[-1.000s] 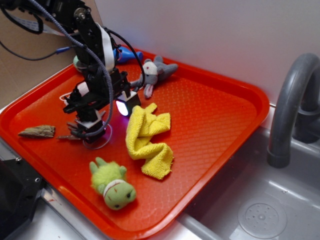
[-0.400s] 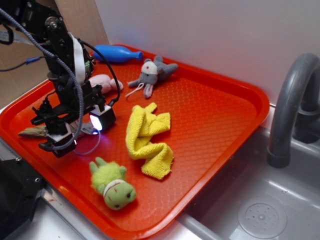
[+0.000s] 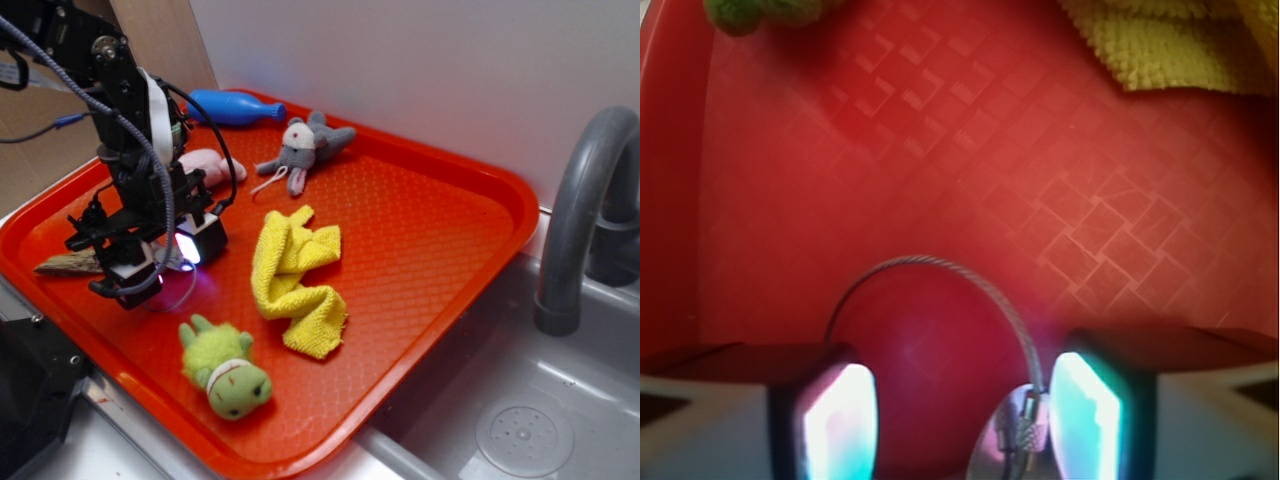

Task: Grab the silver keys.

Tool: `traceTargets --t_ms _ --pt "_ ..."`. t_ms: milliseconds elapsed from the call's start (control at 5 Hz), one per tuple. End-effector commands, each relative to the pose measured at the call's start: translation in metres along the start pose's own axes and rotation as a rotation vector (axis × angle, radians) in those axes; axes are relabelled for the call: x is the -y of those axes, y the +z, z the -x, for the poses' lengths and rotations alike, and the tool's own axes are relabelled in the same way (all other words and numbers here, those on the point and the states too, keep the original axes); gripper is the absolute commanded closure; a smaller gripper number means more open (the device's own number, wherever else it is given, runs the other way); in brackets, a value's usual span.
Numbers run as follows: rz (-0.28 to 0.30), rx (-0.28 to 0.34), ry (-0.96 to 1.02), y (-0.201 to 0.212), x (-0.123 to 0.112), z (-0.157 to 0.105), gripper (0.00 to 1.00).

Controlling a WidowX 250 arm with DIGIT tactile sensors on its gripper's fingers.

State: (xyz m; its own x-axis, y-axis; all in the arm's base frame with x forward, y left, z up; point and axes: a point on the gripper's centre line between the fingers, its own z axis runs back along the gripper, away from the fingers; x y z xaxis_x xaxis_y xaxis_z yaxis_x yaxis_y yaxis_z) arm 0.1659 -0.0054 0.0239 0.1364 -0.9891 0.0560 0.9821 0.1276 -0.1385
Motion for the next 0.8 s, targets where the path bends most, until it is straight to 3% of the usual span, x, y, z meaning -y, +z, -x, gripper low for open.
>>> traceTargets --t_ms 0,600 --pt "0.037 -0.003 -0.003 -0.0064 0.0049 -0.004 1.0" --pt "0.021 -0.012 0.002 -0.0078 -0.0017 -0.0051 1.0"
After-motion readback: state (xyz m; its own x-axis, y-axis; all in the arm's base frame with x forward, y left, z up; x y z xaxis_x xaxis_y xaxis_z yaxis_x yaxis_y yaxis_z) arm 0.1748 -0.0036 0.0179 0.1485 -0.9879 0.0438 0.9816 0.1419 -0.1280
